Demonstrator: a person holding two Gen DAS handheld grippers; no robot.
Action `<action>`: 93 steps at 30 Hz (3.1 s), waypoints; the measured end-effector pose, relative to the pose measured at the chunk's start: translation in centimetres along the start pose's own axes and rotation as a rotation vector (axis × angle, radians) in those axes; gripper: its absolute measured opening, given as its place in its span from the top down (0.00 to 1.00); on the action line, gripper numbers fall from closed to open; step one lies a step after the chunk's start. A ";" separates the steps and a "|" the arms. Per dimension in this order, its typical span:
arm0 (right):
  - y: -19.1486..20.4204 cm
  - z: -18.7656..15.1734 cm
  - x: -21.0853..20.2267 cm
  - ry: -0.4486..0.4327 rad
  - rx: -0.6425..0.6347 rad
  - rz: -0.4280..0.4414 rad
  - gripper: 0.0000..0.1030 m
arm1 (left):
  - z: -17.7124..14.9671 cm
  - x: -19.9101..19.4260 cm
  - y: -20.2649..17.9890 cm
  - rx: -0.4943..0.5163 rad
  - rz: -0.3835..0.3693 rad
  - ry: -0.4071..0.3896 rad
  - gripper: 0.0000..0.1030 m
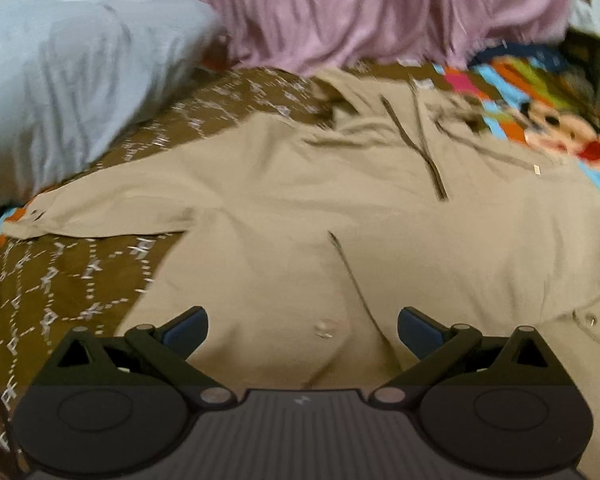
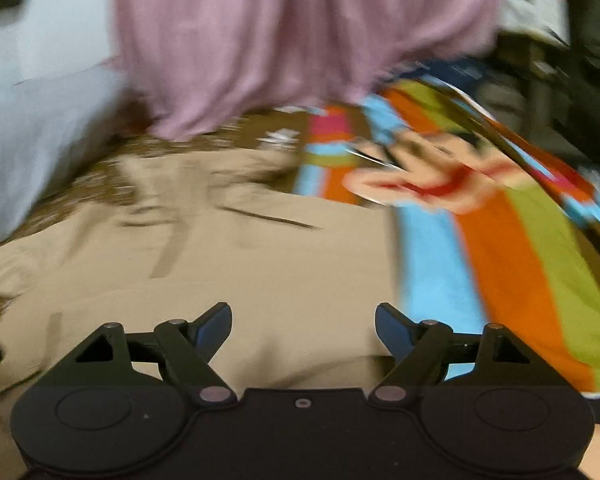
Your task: Fold large clothes
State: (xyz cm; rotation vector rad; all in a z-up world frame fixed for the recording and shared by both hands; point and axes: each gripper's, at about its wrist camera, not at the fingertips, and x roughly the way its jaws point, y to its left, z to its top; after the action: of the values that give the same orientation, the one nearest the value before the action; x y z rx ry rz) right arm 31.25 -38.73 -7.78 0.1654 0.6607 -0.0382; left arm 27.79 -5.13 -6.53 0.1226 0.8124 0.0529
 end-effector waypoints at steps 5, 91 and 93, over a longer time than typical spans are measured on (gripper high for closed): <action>-6.9 -0.3 4.3 0.085 0.244 -0.005 0.40 | -0.5 2.3 -1.3 0.030 0.020 0.066 0.00; 24.3 -13.1 -1.7 -0.032 -0.333 0.025 0.01 | 5.8 15.3 51.6 -0.808 0.249 -0.148 0.91; 24.3 -13.0 -1.9 -0.041 -0.331 0.025 0.01 | 6.5 13.7 50.8 -0.787 0.254 -0.172 0.92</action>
State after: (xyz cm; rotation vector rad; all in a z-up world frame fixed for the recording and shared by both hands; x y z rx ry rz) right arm 23.99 -12.64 -13.35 -0.1462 0.6148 0.0912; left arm 41.92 45.93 -5.36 -0.5086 0.5535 0.5868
